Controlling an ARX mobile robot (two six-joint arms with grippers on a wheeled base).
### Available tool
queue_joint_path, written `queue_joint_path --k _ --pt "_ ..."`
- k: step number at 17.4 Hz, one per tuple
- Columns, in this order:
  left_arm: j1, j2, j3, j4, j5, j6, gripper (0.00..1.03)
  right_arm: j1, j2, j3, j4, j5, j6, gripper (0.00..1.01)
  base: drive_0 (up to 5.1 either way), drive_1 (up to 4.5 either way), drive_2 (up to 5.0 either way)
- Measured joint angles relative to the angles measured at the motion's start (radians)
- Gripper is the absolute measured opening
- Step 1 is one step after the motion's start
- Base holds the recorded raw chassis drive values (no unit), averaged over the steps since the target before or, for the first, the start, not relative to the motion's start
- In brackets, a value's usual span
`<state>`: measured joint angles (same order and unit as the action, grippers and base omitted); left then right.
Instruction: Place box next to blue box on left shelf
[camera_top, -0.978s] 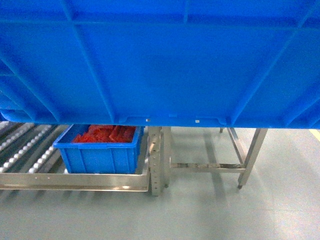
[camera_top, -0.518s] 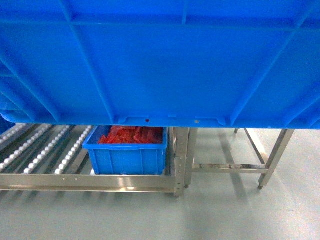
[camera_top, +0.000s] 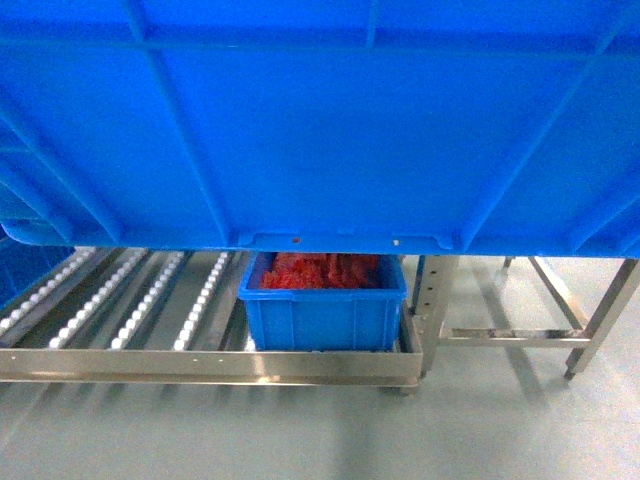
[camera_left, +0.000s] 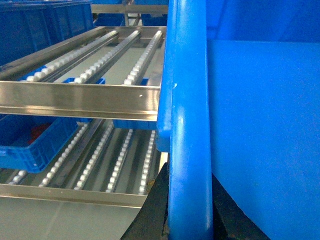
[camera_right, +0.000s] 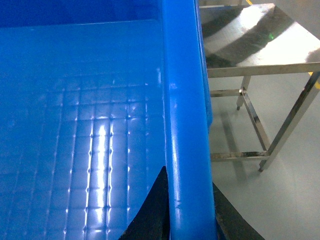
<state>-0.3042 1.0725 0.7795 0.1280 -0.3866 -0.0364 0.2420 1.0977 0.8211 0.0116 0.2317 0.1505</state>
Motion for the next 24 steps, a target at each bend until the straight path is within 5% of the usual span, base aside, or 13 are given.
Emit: queue_joint_path --k 24 --pt "0.000 -0.001 0.000 0.001 -0.001 0.000 0.09 0.000 0.000 0.000 0.002 0.000 -0.002 0.09 -5.1 2.38 2.4"
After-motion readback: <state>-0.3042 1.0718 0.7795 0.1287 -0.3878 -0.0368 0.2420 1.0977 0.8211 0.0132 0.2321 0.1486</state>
